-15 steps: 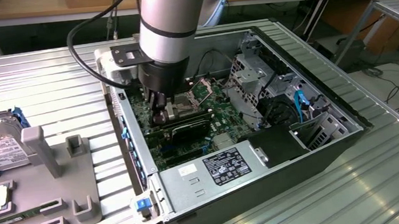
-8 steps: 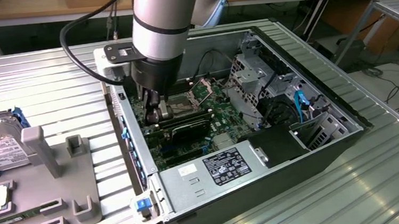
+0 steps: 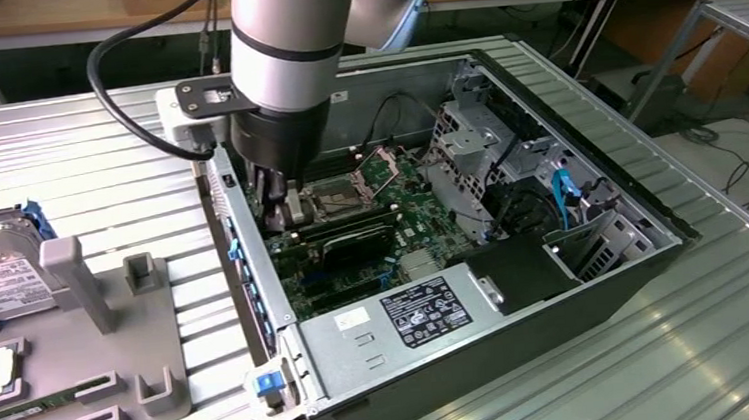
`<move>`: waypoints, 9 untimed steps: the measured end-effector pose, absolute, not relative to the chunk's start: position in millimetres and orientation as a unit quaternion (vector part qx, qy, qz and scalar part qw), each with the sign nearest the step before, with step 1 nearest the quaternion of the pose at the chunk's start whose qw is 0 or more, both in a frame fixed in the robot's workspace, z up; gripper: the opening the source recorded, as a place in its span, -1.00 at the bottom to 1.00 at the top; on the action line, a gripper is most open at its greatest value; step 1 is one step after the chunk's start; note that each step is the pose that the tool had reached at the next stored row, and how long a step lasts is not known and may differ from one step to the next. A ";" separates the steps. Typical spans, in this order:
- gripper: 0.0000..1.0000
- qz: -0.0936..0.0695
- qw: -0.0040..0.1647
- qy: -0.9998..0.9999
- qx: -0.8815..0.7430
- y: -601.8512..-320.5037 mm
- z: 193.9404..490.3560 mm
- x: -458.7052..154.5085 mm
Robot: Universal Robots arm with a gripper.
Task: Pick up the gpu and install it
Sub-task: 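Press down on the gpu until it lock into place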
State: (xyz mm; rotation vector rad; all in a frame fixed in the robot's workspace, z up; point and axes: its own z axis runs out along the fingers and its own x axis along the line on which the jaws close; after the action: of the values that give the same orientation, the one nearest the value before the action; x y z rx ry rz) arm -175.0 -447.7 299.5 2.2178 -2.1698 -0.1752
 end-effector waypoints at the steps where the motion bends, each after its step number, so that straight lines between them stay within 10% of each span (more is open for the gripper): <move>1: -0.79 -0.056 0.017 -0.698 0.714 -448.5 299.8 -176.6; 9: -0.79 -0.056 0.017 -0.698 0.713 -448.6 299.9 -180.4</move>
State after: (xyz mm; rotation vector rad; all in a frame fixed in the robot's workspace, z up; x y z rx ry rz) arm -180.4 -448.6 299.9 2.2172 -2.1701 -0.1753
